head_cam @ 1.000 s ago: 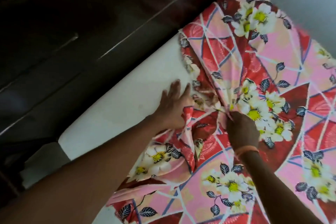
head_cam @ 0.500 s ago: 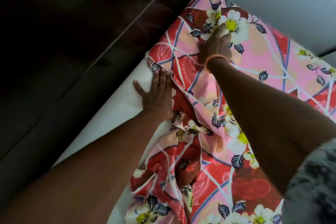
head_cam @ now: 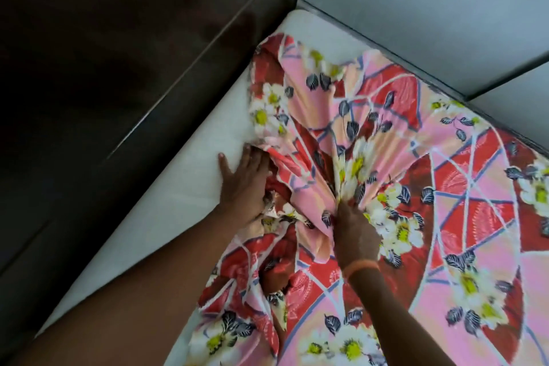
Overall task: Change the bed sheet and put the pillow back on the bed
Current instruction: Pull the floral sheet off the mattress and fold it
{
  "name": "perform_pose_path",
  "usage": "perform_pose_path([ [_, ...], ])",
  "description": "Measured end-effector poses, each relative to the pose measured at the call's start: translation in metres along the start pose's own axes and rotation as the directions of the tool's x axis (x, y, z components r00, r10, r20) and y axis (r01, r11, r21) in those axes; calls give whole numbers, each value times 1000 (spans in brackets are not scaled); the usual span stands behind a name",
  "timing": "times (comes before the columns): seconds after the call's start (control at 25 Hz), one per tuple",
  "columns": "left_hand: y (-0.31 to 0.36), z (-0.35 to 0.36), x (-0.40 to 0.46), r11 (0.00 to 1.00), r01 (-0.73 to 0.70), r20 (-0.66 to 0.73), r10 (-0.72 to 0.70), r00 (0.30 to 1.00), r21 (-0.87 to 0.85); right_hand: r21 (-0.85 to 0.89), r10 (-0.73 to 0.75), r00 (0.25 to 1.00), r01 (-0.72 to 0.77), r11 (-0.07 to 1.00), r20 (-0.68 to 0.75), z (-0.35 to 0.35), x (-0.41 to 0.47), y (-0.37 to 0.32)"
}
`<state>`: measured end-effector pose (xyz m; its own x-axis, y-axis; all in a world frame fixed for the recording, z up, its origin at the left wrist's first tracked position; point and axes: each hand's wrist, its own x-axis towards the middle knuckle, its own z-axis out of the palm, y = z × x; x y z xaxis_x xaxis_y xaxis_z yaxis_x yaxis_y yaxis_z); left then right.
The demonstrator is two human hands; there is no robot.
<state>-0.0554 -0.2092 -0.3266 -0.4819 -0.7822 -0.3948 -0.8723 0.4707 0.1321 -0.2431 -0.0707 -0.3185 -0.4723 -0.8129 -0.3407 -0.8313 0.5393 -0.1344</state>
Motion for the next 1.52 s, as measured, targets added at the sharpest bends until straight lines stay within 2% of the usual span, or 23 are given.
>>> perform_pose_path([
  [0.08, 16, 1, -34, 977, -204, 70, 209, 975, -66, -23, 45, 997, -44, 999, 57, 6, -41, 25],
  [0.16, 30, 5, -80, 930, -290, 179, 332, 926, -225, -31, 42, 992, -38, 999, 117, 8, -79, 52],
  [0.24, 35, 9, -131, 868, -160, 171, 268, 948, -469, -47, 86, 977, -78, 996, 193, -2, -115, 76],
  [0.32, 32, 20, -184, 797, 11, 91, 56, 994, -604, -74, 125, 956, -110, 991, 264, -12, -134, 94],
  [0.4, 21, 35, -235, 856, 170, 67, -158, 985, -487, -18, 128, 938, -129, 991, 323, -24, -138, 98],
  [0.48, 4, 47, -289, 876, 391, 255, -324, 911, -282, 123, 131, 917, -190, 974, 377, -34, -143, 91],
  [0.56, -9, 60, -337, 868, 473, 429, -373, 823, -152, 237, 165, 919, -260, 936, 359, -44, -163, 74],
  [0.6, -14, 68, -354, 853, 491, 479, -362, 800, -175, 272, 173, 926, -272, 923, 337, -44, -177, 65],
  [0.68, -13, 80, -372, 815, 498, 453, -340, 824, -294, 308, 154, 926, -267, 913, 344, -41, -213, 47],
  [0.72, -9, 80, -377, 822, 494, 408, -363, 838, -283, 330, 138, 918, -269, 905, 371, -35, -232, 36],
  [0.8, 2, 88, -384, 883, 452, 291, -402, 868, -128, 334, 113, 886, -284, 899, 450, -8, -263, 21],
  [0.88, 11, 91, -391, 899, 429, 261, -395, 881, -90, 320, 101, 839, -312, 895, 534, 20, -294, 7],
  [0.92, 14, 88, -393, 859, 478, 302, -413, 859, -185, 322, 83, 818, -315, 893, 569, 26, -311, -1],
  [1.0, 22, 75, -396, 648, 599, 444, -414, 795, -470, 318, -70, 778, -172, 932, 624, 30, -342, -17],
  [1.08, 37, 44, -410, 428, 604, 537, -278, 796, -673, 365, -221, 739, -36, 930, 637, 18, -378, -35],
  [1.12, 49, 22, -418, 306, 587, 550, -203, 810, -750, 419, -231, 774, -49, 907, 590, 8, -395, -41],
  [1.2, 72, -27, -429, 50, 540, 534, -99, 840, -840, 558, -98, 920, -142, 818, 378, -26, -422, -45],
  [1.24, 85, -52, -432, -44, 511, 513, -78, 855, -858, 604, 25, 966, -182, 776, 259, -44, -431, -40],
  [1.28, 98, -76, -435, -121, 487, 495, -52, 867, -865, 606, 120, 980, -193, 771, 160, -63, -437, -32],
  [1.36, 120, -119, -434, -264, 437, 449, 16, 894, -860, 542, 165, 986, -133, 830, -10, -111, -439, -16],
  [1.44, 150, -159, -430, -378, 380, 372, 99, 923, -844, 559, 198, 963, -63, 827, -184, -176, -434, 1],
  [1.48, 166, -176, -427, -413, 349, 326, 128, 937, -841, 583, 245, 935, -52, 811, -257, -210, -431, 12],
  [1.52, 183, -189, -427, -394, 304, 274, 132, 953, -867, 632, 317, 902, -66, 772, -294, -240, -428, 26],
])
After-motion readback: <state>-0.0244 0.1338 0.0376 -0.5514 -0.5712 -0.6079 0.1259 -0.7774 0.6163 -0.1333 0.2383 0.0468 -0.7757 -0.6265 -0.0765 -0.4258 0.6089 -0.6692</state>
